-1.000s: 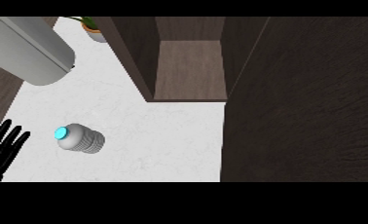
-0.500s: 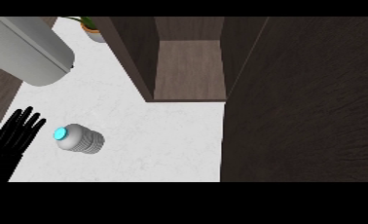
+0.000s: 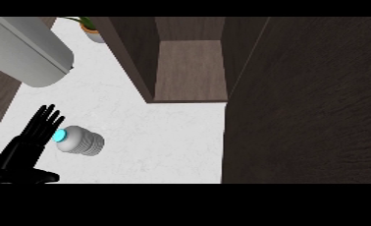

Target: Pick up the bottled water, place it into the cabinet and close the cabinet

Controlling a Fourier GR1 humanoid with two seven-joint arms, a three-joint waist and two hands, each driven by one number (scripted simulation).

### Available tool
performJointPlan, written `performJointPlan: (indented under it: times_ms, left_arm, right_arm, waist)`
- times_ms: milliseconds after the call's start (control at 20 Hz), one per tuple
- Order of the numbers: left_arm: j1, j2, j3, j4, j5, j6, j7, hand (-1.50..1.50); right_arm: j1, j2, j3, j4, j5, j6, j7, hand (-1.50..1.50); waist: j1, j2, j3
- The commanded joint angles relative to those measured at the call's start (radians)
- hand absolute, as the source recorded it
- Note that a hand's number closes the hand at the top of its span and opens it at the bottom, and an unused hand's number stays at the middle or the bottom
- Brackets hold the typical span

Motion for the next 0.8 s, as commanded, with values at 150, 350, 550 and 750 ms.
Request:
performJointPlan:
  times_ms: [150,350,550,750]
  left_arm:
    - [-0.102,0.041,-0.026,0.345,-0.089,-0.034,-0.199,-1.5]
    - [-0.161,0.057,-0.037,0.418,-0.085,-0.029,-0.209,-1.5]
    - [-0.213,0.078,-0.047,0.54,-0.122,-0.017,-0.309,-1.5]
    - [-0.203,0.025,-0.089,0.55,-0.152,0.019,-0.356,-1.5]
  right_arm:
    - [-0.062,0.02,0.034,0.03,0.033,-0.032,0.035,-1.5]
    - [0.039,-0.013,-0.012,-0.027,-0.038,0.008,-0.006,-1.5]
    - [-0.017,-0.025,-0.026,-0.008,-0.017,0.002,0.018,-1.5]
    - [0.01,-0.026,0.001,-0.045,-0.008,0.0,0.036,-1.5]
  waist:
    - [0.001,0.003,-0.001]
    - [-0.003,0.0,0.0]
    - [-0.006,0.003,-0.002]
    - [-0.004,0.002,-0.002]
